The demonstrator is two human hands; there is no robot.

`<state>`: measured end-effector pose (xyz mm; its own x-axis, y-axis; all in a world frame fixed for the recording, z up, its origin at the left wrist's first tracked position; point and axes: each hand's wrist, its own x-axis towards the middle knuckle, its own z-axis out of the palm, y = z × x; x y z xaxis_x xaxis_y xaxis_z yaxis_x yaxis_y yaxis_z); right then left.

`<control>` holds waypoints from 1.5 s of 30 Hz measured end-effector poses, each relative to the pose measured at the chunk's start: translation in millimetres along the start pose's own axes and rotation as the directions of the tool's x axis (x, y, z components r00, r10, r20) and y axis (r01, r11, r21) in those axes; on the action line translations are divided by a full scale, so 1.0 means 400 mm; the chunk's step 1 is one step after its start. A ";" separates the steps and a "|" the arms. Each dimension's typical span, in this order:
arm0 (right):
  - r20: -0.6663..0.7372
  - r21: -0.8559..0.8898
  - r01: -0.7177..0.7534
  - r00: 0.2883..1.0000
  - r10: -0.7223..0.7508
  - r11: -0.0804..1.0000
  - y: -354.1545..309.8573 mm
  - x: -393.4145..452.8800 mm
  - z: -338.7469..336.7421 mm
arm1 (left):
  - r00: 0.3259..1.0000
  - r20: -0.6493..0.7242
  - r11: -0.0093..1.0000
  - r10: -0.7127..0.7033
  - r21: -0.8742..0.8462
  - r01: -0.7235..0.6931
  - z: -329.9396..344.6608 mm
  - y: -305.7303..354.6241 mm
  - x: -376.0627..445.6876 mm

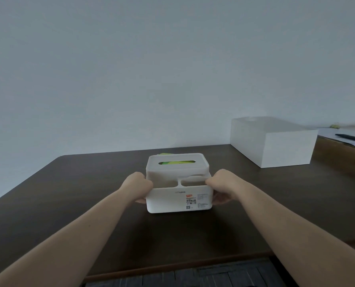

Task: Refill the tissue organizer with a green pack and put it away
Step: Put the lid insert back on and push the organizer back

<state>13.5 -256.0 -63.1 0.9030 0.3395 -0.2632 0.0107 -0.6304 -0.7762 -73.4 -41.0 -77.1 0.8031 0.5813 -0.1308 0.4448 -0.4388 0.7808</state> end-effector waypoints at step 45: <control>-0.620 0.034 0.042 0.784 -0.011 0.999 0.078 0.609 -0.331 | 0.963 -0.125 0.972 0.237 0.034 -0.234 0.459 0.425 0.569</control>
<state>290.6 -285.5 -75.4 0.9745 -0.1596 0.1578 0.0336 -0.5914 -0.8056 258.0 -109.1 -86.2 0.8293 0.5421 0.1356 0.2571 -0.5856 0.7687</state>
